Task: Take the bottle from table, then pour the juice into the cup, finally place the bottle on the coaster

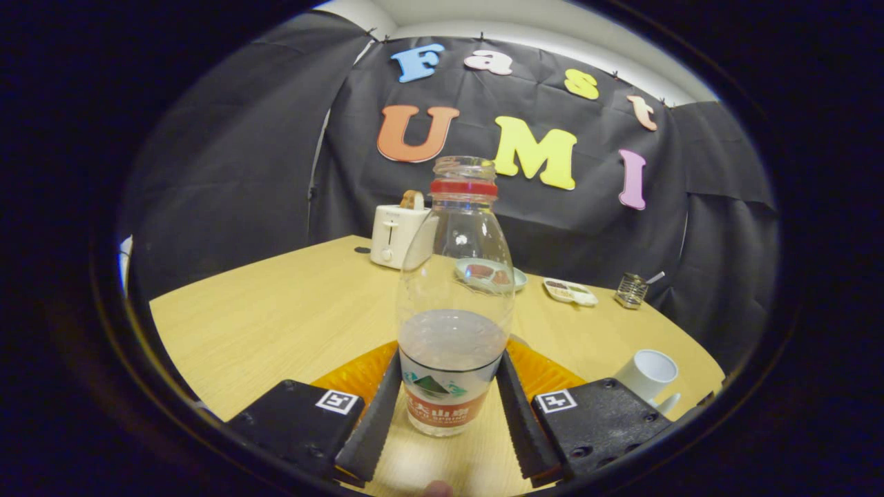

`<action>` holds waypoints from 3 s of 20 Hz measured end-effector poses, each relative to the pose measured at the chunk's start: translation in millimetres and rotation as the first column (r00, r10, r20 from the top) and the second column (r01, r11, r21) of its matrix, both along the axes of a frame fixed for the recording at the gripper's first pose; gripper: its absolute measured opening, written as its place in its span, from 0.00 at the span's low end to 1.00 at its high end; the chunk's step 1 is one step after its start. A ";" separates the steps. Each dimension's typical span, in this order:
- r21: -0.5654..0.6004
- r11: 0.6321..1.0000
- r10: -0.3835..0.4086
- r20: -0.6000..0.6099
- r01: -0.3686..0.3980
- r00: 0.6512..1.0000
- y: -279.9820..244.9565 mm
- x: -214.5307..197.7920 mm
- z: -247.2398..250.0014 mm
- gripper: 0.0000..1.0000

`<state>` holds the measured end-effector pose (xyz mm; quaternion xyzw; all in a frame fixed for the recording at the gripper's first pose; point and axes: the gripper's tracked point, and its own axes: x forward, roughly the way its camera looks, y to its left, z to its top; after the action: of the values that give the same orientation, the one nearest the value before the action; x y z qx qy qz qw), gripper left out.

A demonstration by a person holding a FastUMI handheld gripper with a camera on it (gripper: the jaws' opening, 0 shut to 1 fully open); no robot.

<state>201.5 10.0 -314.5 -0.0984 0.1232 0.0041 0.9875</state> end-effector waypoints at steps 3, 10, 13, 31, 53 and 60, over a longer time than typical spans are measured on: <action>0.074 0.997 0.019 0.044 -0.022 0.999 2.0 -11.0 29.5 0.78; 0.279 0.955 0.094 0.028 -0.098 0.995 19.5 -35.7 65.0 0.77; 0.379 0.921 0.080 0.046 -0.091 0.996 14.1 -45.9 79.4 0.77; 0.919 0.395 -0.039 0.036 -0.017 0.999 -35.1 -41.6 80.3 0.76; 0.976 -0.214 -0.109 -0.056 0.032 0.992 -60.7 -12.7 86.7 0.75; 0.955 -0.298 -0.115 -0.056 0.019 0.992 -64.7 5.9 91.3 0.75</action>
<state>207.3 -54.8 -223.2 0.7420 0.0458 0.0427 0.6674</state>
